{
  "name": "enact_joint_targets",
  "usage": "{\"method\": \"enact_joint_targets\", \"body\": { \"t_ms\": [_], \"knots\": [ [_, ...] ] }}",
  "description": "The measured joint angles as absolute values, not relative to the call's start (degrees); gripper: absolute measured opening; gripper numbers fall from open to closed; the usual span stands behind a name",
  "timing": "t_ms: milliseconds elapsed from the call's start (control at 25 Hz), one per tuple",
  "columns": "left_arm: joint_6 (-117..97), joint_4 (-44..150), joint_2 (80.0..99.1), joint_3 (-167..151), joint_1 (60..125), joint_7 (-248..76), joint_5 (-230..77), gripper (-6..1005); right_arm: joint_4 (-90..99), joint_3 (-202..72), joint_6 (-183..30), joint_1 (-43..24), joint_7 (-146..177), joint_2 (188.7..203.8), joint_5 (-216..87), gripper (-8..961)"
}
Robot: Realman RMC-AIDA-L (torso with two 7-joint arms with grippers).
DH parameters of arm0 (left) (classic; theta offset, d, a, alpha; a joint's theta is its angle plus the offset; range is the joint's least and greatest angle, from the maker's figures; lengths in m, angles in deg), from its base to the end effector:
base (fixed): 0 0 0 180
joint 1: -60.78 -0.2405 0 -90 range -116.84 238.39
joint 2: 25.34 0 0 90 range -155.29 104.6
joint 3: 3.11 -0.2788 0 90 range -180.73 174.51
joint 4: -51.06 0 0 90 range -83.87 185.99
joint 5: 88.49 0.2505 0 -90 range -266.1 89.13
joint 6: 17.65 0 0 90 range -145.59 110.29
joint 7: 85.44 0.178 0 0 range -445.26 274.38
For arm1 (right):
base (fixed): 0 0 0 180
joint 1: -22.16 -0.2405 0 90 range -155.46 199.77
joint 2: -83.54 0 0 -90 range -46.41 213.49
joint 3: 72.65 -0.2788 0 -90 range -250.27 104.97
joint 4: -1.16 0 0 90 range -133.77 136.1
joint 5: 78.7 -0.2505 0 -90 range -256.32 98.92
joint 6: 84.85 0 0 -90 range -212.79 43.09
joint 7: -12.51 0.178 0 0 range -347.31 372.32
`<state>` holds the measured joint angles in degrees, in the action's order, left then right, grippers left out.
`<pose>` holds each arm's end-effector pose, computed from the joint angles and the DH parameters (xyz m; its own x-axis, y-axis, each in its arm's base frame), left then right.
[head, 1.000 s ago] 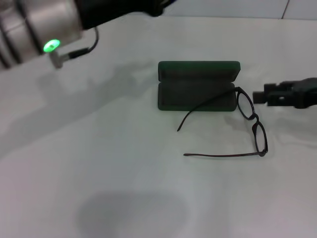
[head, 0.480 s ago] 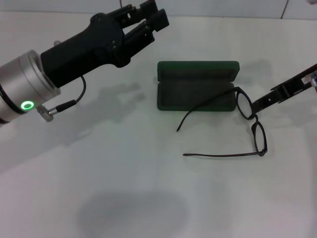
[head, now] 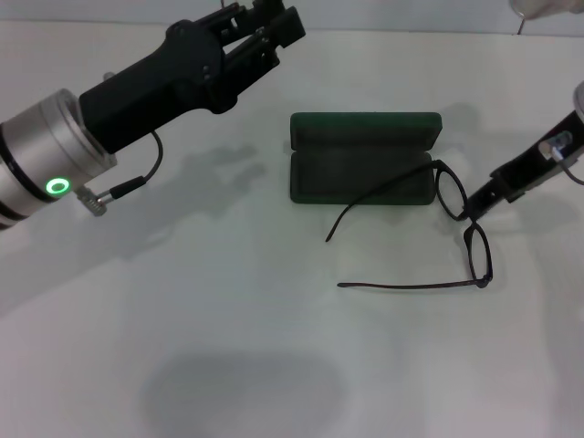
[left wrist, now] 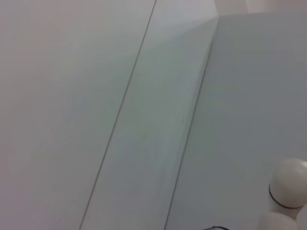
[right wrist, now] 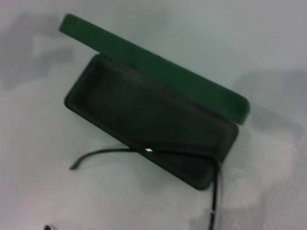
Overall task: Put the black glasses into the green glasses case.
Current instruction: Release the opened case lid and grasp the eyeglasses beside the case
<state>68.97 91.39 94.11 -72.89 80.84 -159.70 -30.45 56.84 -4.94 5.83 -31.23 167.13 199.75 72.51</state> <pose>-0.2188 0.3757 -0.0152 0.4055 0.1227 0.9058 0.4734 -0.8759 -0.0933 0.1707 0.4661 -0.0327 0.5743 -0.7992 0.1775 -0.6880 -0.5887 -0.4243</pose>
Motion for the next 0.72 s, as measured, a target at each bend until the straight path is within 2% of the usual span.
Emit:
{"method": "enact_joint_targets", "body": {
  "t_ms": [600, 720],
  "knots": [
    [69.6, 87.2, 93.96, -71.1, 83.4, -157.1, -30.7, 334, 49.3, 2.2, -4.0, -31.4, 166.2, 199.66, 65.4, 632],
    [69.5, 87.2, 93.97, -71.1, 83.6, -157.1, -30.7, 331, 49.3, 2.5, -5.0, -31.0, 166.1, 199.62, 65.3, 601]
  ]
}}
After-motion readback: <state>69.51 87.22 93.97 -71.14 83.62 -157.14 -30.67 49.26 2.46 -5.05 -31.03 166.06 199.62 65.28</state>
